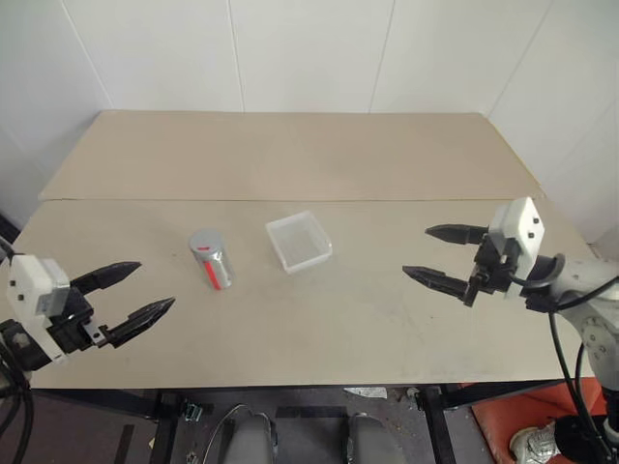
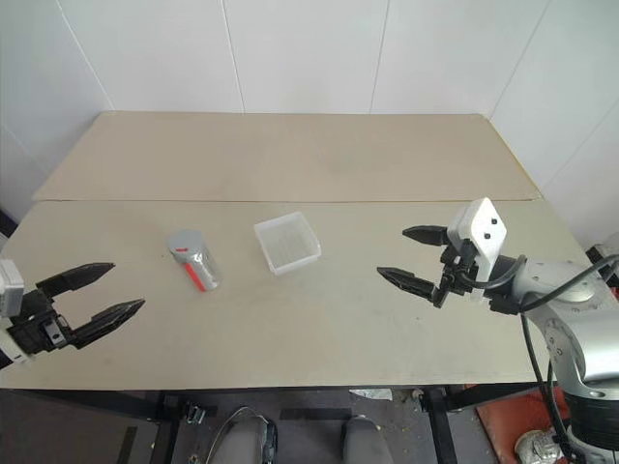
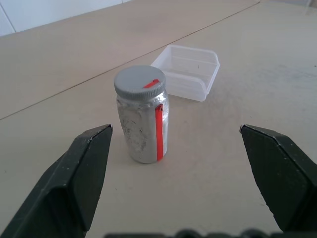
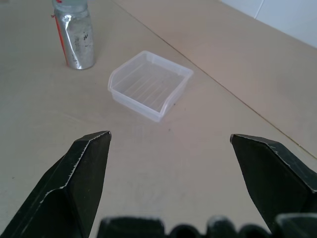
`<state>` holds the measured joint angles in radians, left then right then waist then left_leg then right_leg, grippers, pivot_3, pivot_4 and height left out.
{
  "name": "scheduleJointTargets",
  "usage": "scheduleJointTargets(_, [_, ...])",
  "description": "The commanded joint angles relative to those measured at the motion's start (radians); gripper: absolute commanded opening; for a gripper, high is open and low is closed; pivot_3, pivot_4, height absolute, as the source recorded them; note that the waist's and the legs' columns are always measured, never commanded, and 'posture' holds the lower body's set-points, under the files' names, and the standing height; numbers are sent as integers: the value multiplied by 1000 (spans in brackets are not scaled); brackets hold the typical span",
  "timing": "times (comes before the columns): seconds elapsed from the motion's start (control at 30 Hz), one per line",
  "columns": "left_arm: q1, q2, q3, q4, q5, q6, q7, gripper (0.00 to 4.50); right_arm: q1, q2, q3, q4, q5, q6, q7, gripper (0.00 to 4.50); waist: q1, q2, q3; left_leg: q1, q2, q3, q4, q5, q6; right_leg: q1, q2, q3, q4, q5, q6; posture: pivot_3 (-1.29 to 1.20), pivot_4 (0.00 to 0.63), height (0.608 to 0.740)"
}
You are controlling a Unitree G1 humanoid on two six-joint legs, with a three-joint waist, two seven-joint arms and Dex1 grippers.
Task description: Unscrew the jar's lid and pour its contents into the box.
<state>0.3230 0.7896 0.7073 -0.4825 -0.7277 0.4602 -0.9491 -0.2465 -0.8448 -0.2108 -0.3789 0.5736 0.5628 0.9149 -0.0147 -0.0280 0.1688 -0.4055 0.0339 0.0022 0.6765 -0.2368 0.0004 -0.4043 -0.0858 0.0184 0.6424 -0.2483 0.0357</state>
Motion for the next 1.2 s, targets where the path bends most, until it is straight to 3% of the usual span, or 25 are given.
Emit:
scheduleJointTargets(0.03, [20, -8, 46, -49, -13, -8, 14, 4466, -33, 4, 0, 4, 1, -38, 17, 4500, 1, 0, 0, 0, 0, 0, 0, 0, 0, 0, 0, 0, 0, 0, 0, 0, 150, 740])
scheduleJointTargets(0.23, [23, -15, 45, -65, -15, -6, 46, 4466, -72, 23, 28, 34, -7, -51, 22, 4500, 3, 0, 0, 0, 0, 0, 0, 0, 0, 0, 0, 0, 0, 0, 0, 0, 150, 740])
scheduleJointTargets(0.6, [31, -192, -125, -206, 55, 6, 323, 4466, -120, -3, 44, 44, -21, -72, 99, 4500, 2, 0, 0, 1, 0, 0, 0, 0, 0, 1, 0, 1, 0, 0, 0, 0, 150, 740])
scheduleJointTargets(0.9, [-133, -410, -429, -116, 370, -71, 653, 4466, -182, -26, 94, 64, 6, -86, 259, 4500, 11, 0, 0, 1, 0, -1, 1, 0, 0, 2, 1, 1, 0, 1, 0, 0, 150, 740])
scheduleJointTargets(1.2, [-215, -532, -552, -5, 447, -115, 716, 4466, -202, -16, 97, 57, 5, -90, 248, 4500, 14, 0, 0, 0, 0, -1, 1, 0, 0, 1, 2, 1, 0, 1, 0, 0, 150, 740])
